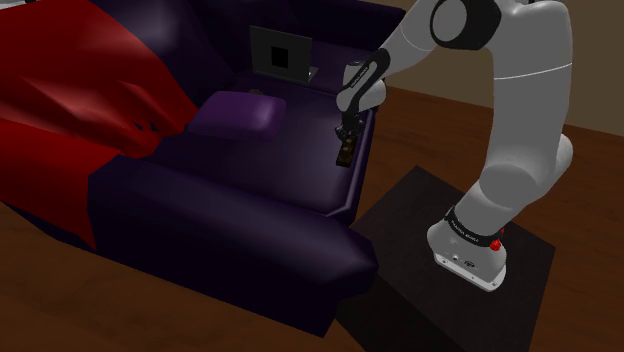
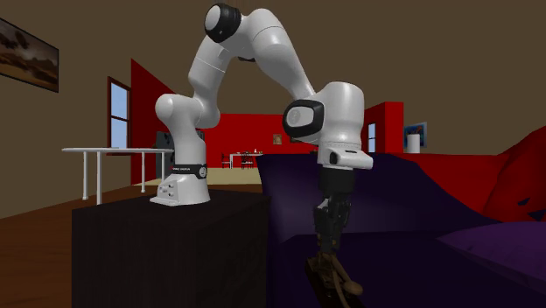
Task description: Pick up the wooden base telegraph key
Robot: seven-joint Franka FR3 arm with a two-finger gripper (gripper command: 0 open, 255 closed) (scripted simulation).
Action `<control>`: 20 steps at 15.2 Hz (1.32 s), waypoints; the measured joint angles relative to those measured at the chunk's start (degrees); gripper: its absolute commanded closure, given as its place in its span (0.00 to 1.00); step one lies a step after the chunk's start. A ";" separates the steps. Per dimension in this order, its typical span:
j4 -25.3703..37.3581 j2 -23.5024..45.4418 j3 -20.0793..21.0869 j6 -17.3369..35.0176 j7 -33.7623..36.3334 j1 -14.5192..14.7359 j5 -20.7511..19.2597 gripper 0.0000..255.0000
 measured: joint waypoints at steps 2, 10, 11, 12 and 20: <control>0.03 0.03 0.01 0.00 -0.01 0.00 0.00 1.00; -0.48 -1.47 -0.14 -1.06 0.09 0.19 -0.16 1.00; -0.63 -2.13 -0.21 -1.57 0.09 0.24 -0.23 1.00; -0.66 -2.82 -0.30 -2.22 0.05 0.26 -0.30 1.00; -1.23 -7.83 -0.82 -6.63 0.15 0.67 -0.91 1.00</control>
